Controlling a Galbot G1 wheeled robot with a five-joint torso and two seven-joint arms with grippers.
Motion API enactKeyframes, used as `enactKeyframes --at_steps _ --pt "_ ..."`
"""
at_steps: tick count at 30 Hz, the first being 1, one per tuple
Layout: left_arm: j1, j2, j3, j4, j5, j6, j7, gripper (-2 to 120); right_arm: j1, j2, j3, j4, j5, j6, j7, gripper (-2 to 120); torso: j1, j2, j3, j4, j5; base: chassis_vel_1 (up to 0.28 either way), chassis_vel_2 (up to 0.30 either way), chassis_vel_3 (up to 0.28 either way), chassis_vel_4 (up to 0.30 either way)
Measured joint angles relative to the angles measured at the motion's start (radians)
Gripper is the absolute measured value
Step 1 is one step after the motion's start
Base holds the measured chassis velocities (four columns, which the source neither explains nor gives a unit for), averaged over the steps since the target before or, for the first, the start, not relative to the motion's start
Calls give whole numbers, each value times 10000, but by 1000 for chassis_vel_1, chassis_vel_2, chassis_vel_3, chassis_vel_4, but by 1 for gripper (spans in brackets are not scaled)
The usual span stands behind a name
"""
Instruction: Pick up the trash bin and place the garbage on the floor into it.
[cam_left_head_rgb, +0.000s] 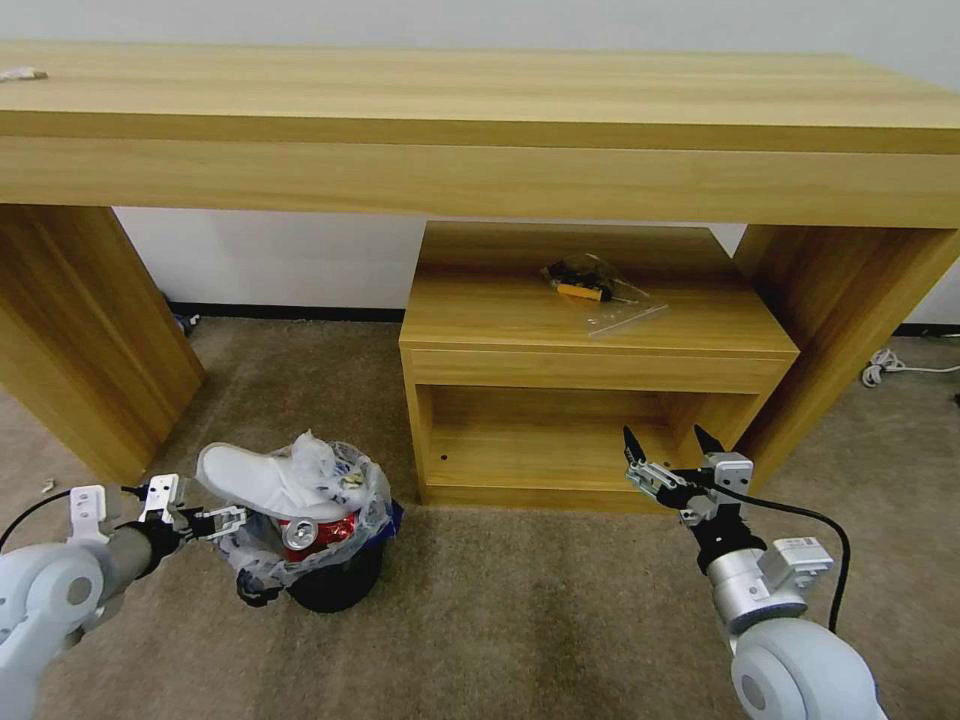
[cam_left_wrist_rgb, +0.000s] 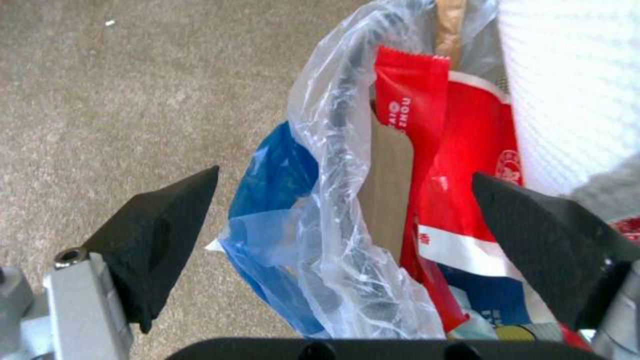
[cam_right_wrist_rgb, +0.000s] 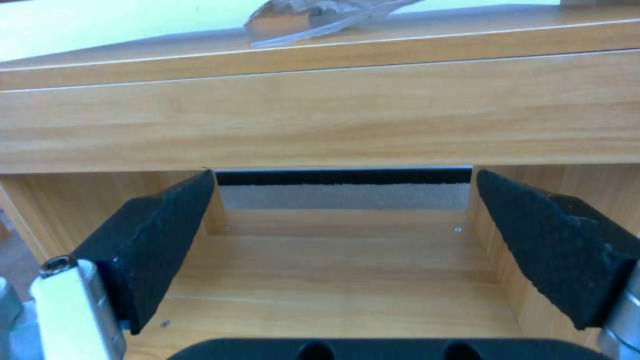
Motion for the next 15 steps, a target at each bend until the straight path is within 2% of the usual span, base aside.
enactKeyframes --at_steps 5,15 --pt "209 72 -249 -64 23 -2 237 100 -2 -29 42 5 19 -10 1 100 0 0 0 0 -1 0 0 0 0" --pt "1031 125 -1306 -582 88 -10 698 100 44 -71 19 6 52 -59 12 100 0 0 -1 0 0 0 0 0 0"
